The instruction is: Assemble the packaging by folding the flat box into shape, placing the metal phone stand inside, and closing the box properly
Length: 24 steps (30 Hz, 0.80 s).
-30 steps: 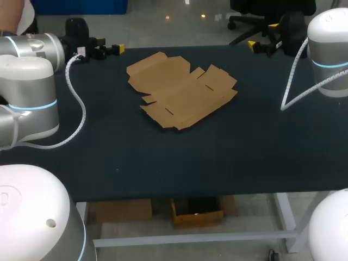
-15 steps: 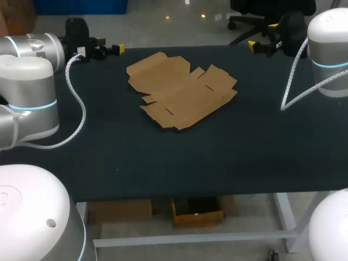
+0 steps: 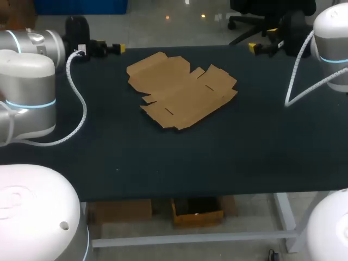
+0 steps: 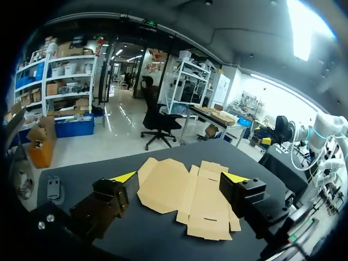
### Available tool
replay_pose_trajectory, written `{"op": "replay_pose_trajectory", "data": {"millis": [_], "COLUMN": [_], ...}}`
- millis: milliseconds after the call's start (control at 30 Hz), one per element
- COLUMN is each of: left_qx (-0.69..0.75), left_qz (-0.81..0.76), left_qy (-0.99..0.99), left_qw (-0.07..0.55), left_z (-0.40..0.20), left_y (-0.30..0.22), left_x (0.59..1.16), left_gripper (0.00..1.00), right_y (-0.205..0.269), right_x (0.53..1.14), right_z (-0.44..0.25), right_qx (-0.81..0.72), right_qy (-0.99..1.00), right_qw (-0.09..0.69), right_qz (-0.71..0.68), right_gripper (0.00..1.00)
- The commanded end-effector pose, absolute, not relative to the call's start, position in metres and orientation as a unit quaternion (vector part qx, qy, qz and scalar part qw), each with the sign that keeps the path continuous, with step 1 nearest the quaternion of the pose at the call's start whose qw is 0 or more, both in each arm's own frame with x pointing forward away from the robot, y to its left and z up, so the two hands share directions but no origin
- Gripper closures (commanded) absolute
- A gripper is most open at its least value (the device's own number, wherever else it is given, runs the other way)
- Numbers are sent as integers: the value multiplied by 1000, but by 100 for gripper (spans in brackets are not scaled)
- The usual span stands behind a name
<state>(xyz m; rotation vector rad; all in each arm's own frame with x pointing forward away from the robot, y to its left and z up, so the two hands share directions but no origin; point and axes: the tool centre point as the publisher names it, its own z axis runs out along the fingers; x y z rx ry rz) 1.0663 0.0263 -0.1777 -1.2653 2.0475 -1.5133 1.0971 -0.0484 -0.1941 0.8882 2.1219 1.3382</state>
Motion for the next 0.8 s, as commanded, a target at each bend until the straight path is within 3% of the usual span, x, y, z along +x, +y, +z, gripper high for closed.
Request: {"op": "replay_pose_trajectory", "data": {"millis": [33, 800], "left_qx": [-469, -598], "left_qz": [-474, -402], "left_qy": [736, 693], "left_qw": [117, 29], "left_z": [-167, -196], "left_y": [25, 33], "left_x": [1049, 994], "left_gripper": [0, 0], "right_y": [-51, -70], "right_x": [1089, 1056], "right_z": [-187, -224], "right_qx": [338, 444], "right_qy": [802, 801], "right_qw": [207, 54], "right_qz": [447, 397], "right_gripper": [0, 0]}}
